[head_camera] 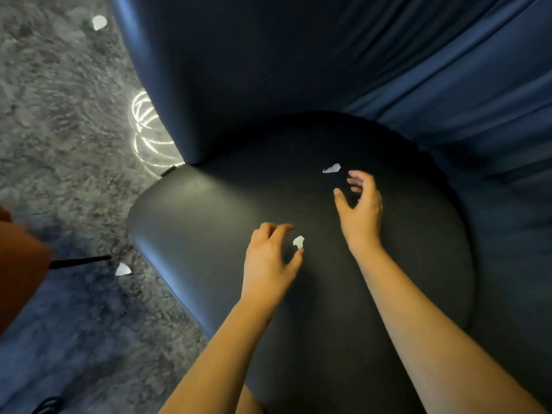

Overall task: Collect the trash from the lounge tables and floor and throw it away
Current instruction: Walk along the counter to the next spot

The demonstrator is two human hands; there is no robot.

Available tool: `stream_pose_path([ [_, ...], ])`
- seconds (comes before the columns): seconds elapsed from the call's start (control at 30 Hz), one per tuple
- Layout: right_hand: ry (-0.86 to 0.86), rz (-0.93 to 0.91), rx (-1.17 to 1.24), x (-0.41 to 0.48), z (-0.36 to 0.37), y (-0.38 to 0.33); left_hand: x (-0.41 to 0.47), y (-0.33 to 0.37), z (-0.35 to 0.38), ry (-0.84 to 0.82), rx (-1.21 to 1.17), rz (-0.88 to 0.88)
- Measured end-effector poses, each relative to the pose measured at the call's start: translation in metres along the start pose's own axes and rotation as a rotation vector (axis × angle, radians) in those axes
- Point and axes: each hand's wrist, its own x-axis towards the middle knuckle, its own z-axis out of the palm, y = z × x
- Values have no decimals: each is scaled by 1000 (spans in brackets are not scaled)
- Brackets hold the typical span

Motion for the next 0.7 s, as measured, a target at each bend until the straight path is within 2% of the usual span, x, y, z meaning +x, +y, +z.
stream_pose_path([
  [0.1,10,15,-90,32,12,14,21,-7,19,-20,46,-19],
  [0.37,-9,17,-341,69,32,29,39,-21,34,-43,185,101],
  [0.57,-37,41,-387,77,34,29,40,-17,40,-65,206,56],
  [0.7,-9,50,-242,65,30,27,38,-14,43,-69,157,-31],
])
